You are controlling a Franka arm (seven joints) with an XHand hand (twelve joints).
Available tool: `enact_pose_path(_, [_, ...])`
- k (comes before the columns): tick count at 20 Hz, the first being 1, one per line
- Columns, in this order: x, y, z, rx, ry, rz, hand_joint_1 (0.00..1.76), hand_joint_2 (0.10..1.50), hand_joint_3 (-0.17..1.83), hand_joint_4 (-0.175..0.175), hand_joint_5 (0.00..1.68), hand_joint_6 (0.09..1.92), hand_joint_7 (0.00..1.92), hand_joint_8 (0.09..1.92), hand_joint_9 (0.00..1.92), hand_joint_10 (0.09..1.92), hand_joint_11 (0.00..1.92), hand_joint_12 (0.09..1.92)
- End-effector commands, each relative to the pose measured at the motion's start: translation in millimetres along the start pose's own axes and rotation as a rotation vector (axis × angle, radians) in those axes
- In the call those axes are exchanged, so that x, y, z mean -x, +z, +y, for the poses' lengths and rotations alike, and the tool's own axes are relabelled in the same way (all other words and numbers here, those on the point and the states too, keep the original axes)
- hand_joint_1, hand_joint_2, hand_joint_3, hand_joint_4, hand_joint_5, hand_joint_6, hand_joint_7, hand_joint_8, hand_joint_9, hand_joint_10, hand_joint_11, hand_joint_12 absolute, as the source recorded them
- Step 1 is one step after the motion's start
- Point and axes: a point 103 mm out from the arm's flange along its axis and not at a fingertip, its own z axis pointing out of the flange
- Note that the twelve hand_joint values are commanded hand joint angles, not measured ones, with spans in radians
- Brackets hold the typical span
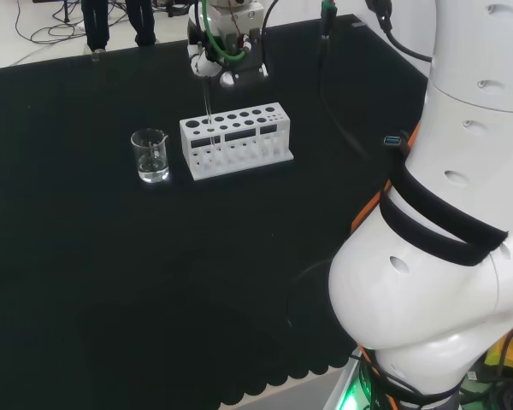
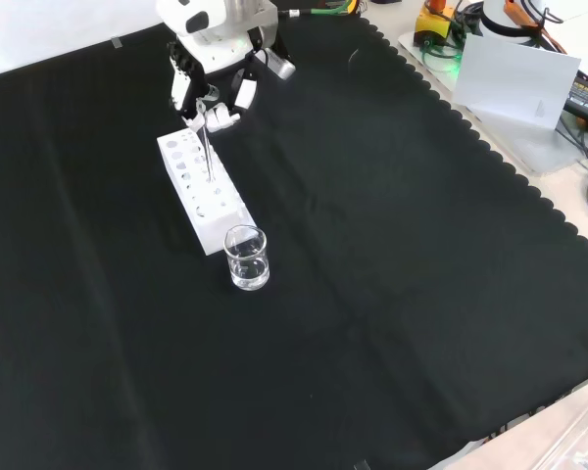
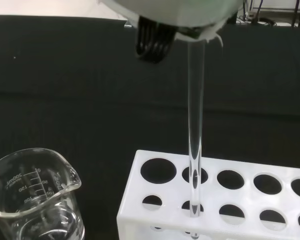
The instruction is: Take the glass rod from the white test tube rack.
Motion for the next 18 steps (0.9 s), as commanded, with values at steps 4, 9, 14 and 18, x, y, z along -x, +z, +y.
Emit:
enact_pose_path(4, [-11, -50, -16, -0.107, 0.029, -0.076, 1.31, 0.61, 0.85, -0.175, 1.13, 0.75, 1.20, 1.16, 1.71, 0.76, 1.71, 0.74])
enact_pose_path(9, [-7, -66, -29, -0.105, 0.041, -0.061, 1.32, 0.61, 0.85, -0.175, 1.14, 0.74, 1.20, 1.16, 1.71, 0.75, 1.70, 0.74])
enact_pose_path(14, [-4, -83, -44, -0.051, 0.051, -0.015, 1.32, 0.61, 0.85, -0.175, 1.14, 0.74, 1.20, 1.16, 1.72, 0.75, 1.71, 0.74])
enact_pose_path(18, [-5, -95, -54, -0.022, 0.057, 0.020, 1.32, 0.61, 0.85, -0.175, 1.14, 0.74, 1.20, 1.16, 1.72, 0.74, 1.71, 0.74])
